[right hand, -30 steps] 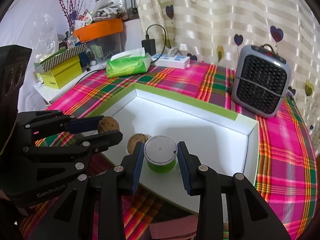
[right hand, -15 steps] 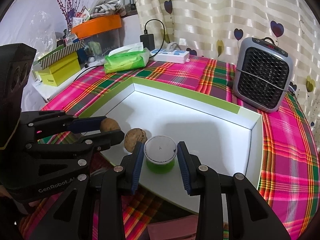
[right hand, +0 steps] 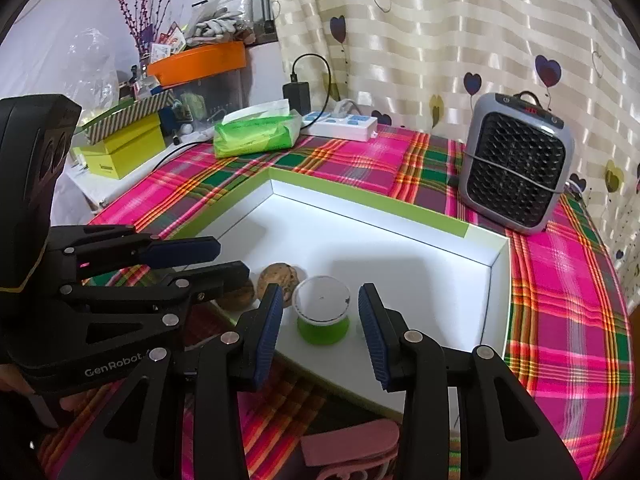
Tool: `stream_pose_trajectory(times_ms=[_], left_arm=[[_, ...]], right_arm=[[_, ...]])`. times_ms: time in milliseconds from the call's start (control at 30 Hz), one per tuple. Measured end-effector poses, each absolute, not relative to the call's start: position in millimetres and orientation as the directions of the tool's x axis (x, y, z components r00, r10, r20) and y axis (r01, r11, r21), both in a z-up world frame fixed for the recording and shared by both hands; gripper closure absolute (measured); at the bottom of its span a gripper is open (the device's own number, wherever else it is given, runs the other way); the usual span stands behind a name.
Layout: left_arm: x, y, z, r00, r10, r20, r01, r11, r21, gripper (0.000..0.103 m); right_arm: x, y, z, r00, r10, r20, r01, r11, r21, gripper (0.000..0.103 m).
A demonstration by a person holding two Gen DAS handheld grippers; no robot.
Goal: Organize objects
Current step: 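Lower the walnut beside the first walnut and the cup into the box, opening both grippers, then withdraw both grippers from the box, moving the right gripper toward the pink case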
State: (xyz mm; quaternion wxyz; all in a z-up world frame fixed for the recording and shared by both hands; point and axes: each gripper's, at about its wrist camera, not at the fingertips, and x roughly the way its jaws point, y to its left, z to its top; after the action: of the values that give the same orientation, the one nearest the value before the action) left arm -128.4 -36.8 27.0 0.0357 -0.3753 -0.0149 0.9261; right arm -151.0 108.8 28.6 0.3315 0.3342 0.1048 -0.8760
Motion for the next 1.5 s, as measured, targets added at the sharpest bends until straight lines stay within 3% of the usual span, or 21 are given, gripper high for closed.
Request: stream_pose_trajectory(times_ms=[1500], left_arm=[[-40.2,-11.0,35.5,-0.750,0.092,-0.655,-0.065,-0.996,-0.066,0.076]], right_arm=[[-71.6,133.9,37.2,-0.553,-0.537,-0.638,0.664,-0.746,0.053,0.062]])
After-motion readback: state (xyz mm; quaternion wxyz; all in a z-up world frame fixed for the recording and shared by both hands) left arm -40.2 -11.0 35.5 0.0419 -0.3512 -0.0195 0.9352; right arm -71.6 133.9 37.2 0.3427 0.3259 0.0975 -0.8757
